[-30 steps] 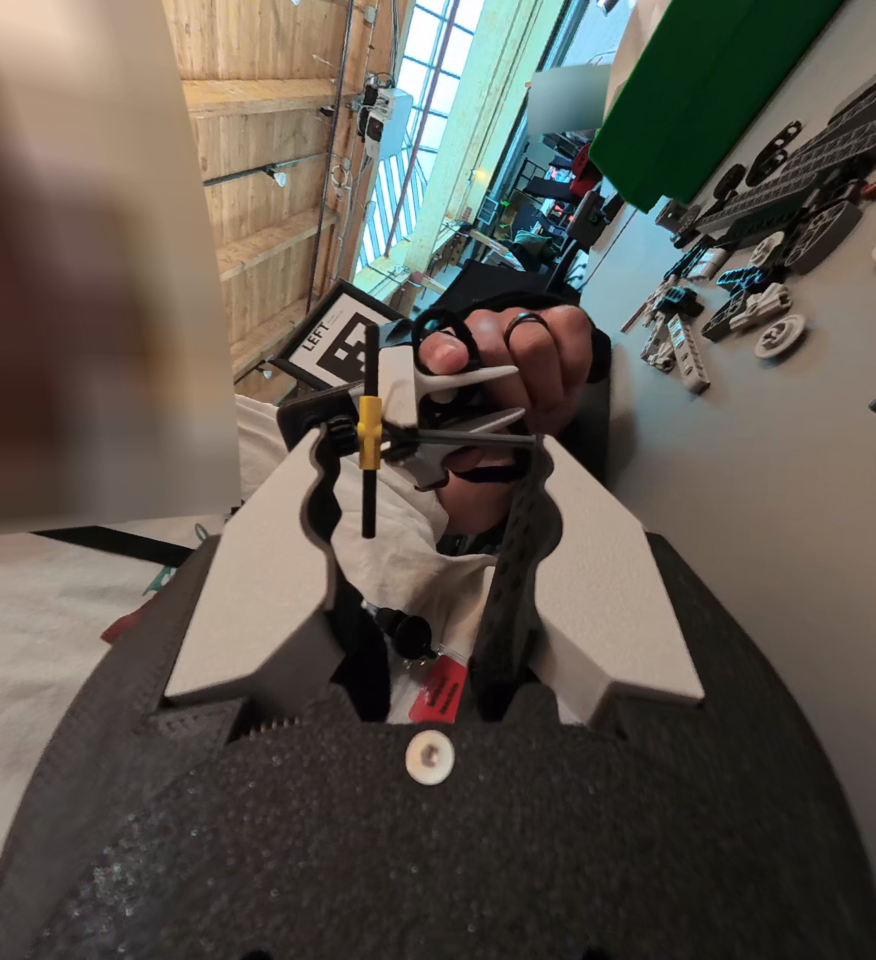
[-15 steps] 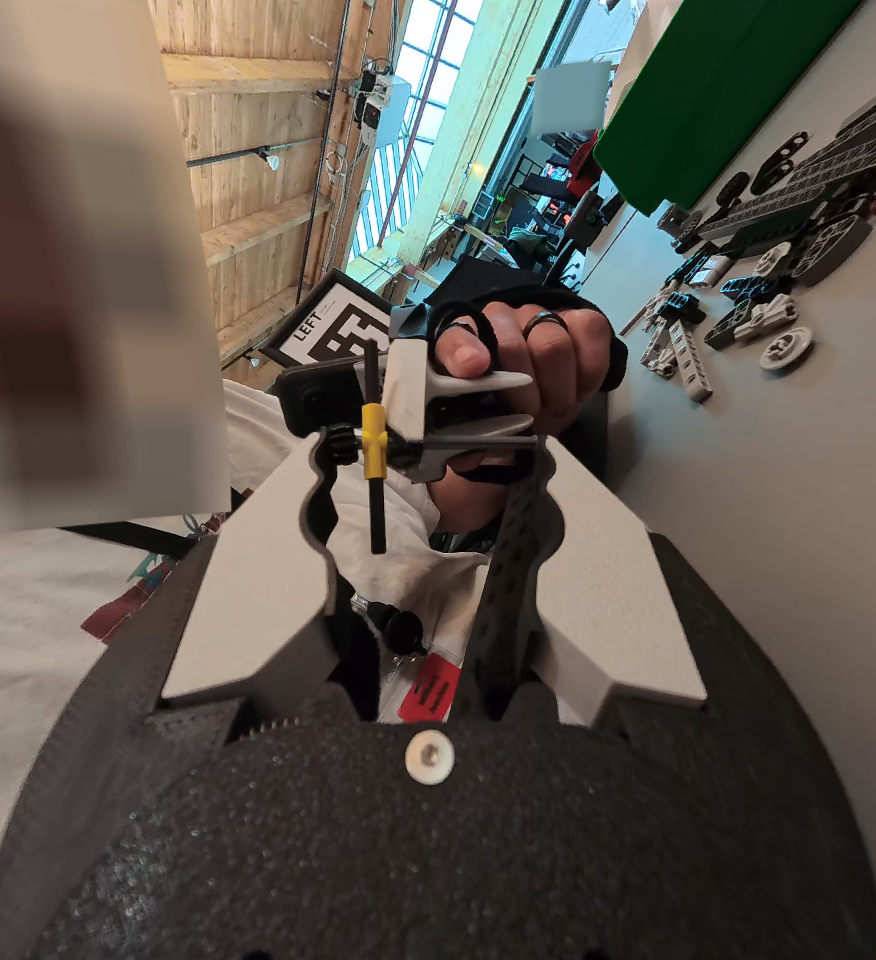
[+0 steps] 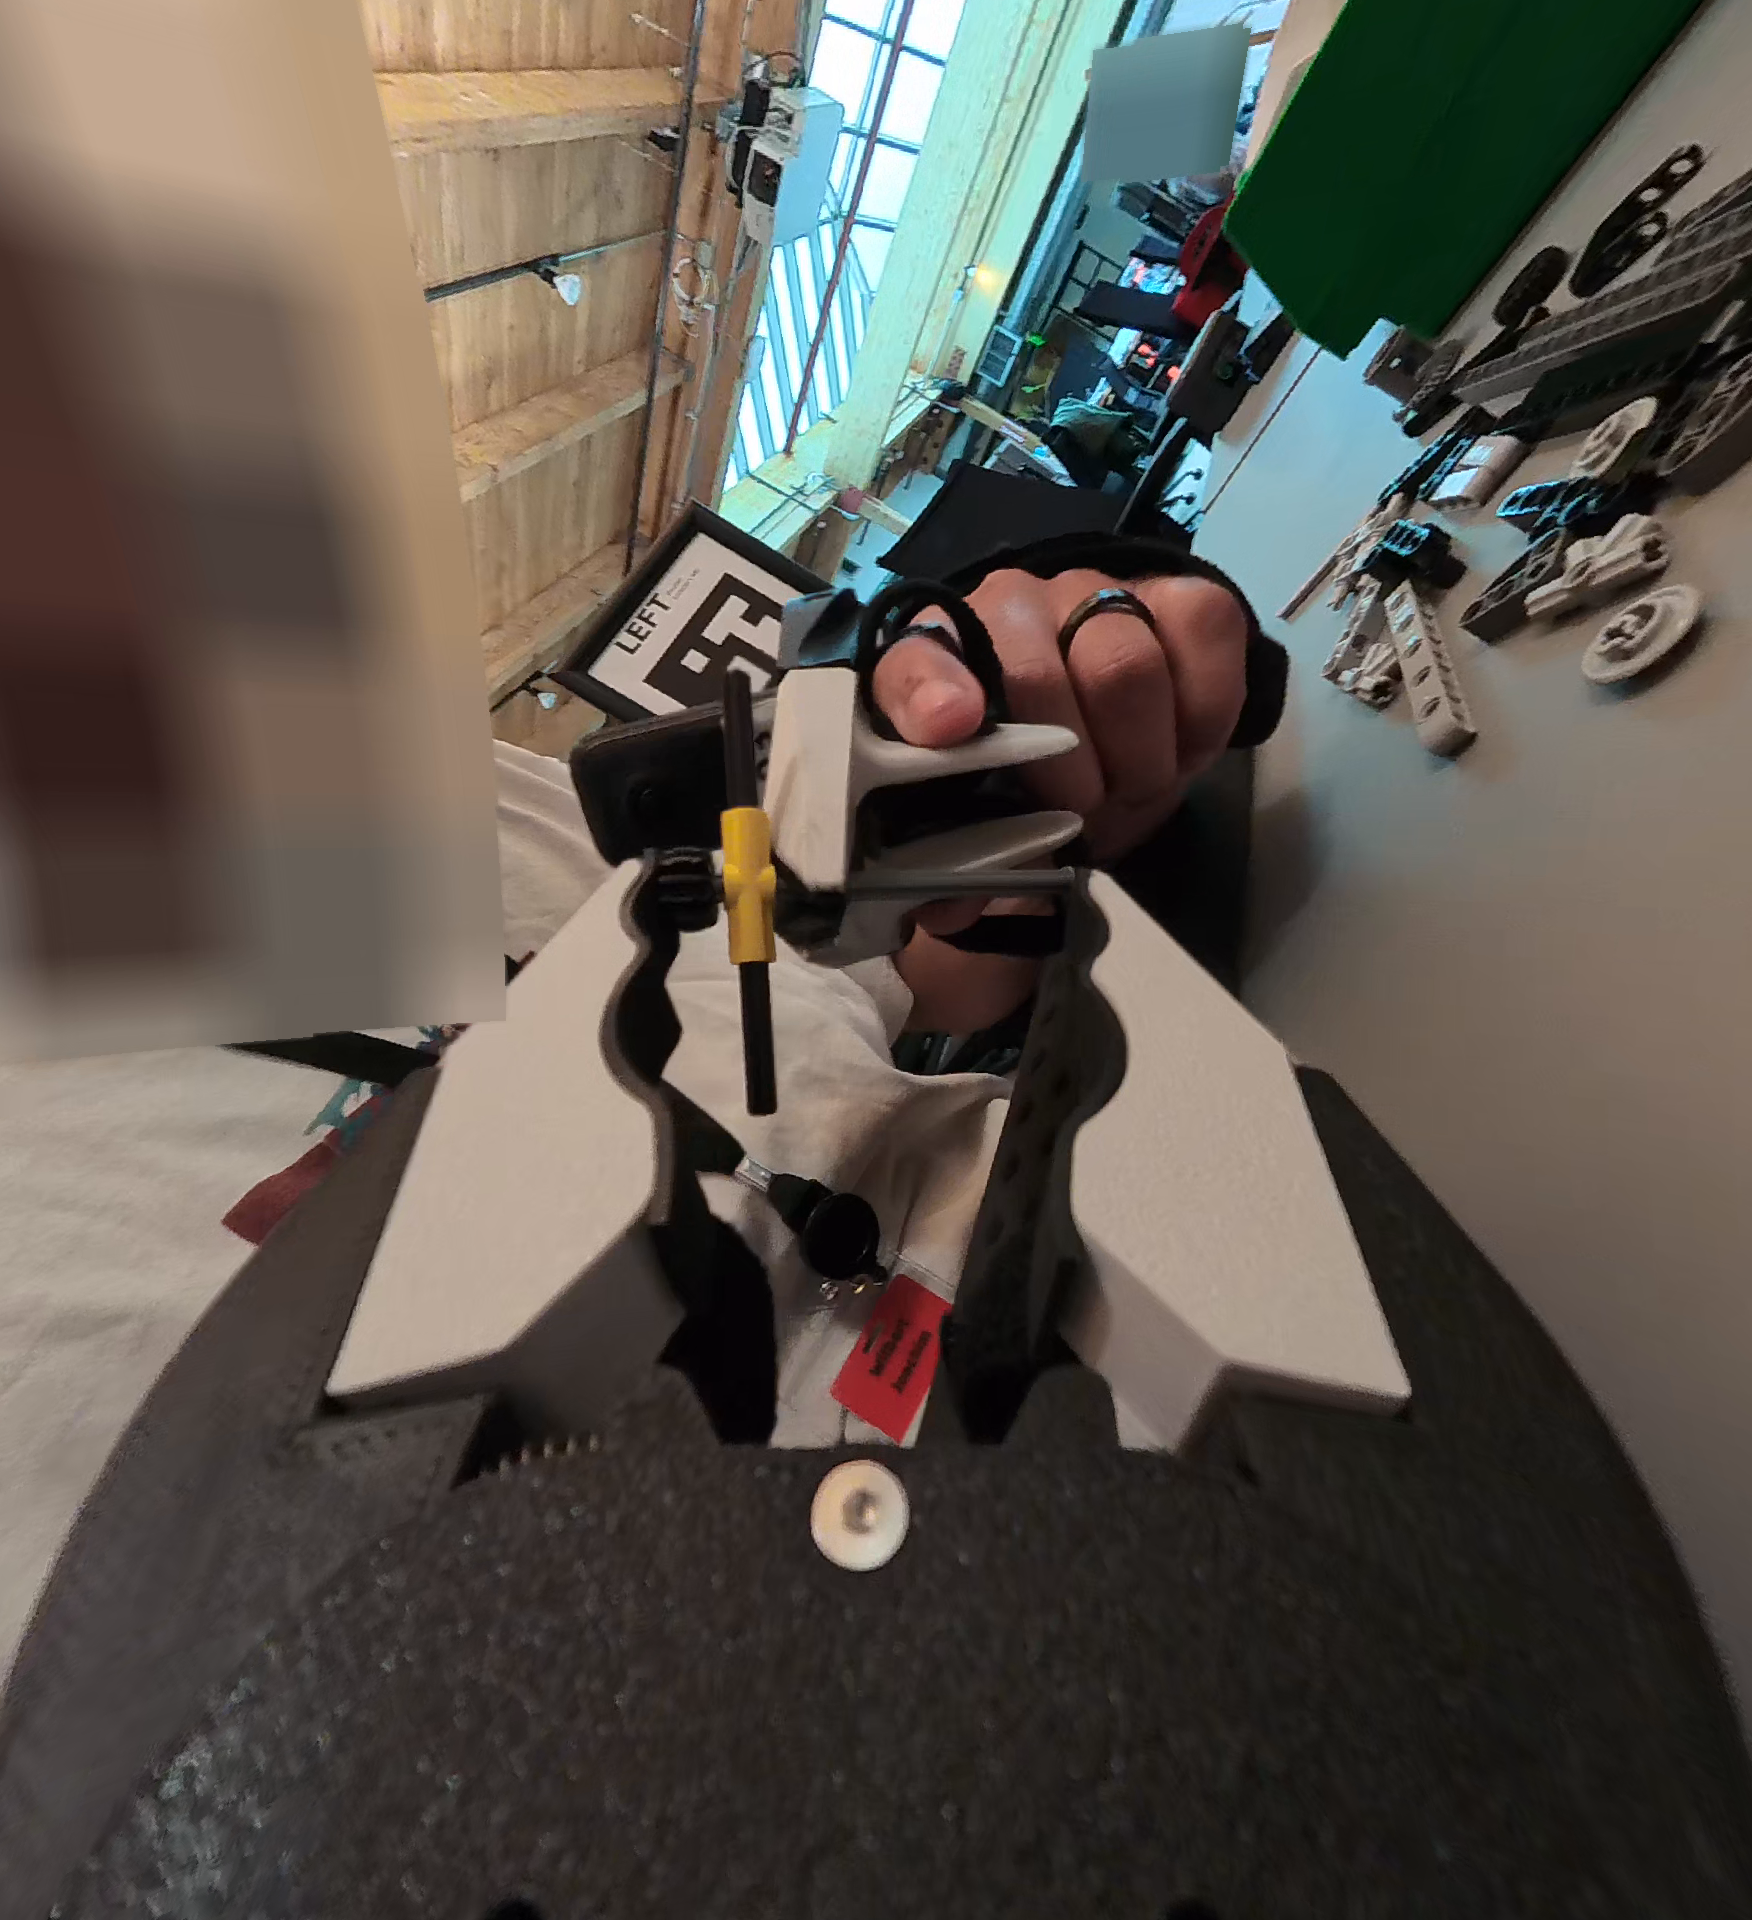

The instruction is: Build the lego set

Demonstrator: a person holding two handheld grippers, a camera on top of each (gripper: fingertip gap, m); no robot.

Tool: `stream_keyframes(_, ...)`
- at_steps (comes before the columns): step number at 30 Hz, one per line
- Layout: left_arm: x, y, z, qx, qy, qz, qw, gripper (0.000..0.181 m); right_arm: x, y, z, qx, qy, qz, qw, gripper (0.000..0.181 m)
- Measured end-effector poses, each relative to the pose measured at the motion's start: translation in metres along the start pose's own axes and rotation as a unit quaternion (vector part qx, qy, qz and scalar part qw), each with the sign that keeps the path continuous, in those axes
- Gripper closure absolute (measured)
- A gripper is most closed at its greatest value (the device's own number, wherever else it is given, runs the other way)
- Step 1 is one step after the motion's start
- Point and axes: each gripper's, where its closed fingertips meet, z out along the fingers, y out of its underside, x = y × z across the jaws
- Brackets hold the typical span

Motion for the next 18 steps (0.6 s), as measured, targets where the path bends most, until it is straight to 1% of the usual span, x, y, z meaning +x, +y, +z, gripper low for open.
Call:
stream_keyframes(1, -0.0003, -0.0014, -0.0007, 0.006, 0.004, -0.008, 1.0, 0.18, -0.0012, -0.0013, 0.0008, 0.004, -0.006, 0.001, 1.0, 0.102)
stream_keyframes(2, -0.0015, -0.0016, -0.0013, 0.008, 0.002, -0.009, 1.0, 0.18, -0.0008, -0.0037, 0.0012, 0.011, -0.008, 0.001, 1.0, 0.106)
stream_keyframes(6, 0.0023, -0.0012, -0.0001, 0.006, 0.009, 0.002, 1.0, 0.18, -0.0016, -0.0039, 0.005, 0.01, -0.011, -0.001, 1.0, 0.105)
stream_keyframes(10, -0.0017, -0.0017, -0.0013, 0.01, 0.006, -0.013, 1.0, 0.18, -0.0016, -0.0064, 0.0023, 0.02, -0.014, 0.004, 1.0, 0.106)
stream_keyframes(18, -0.0012, -0.0031, -0.0019, 0.013, 0.006, -0.011, 1.0, 0.18, -0.0038, -0.0039, 0.0033, 0.013, -0.016, -0.003, 1.0, 0.107)
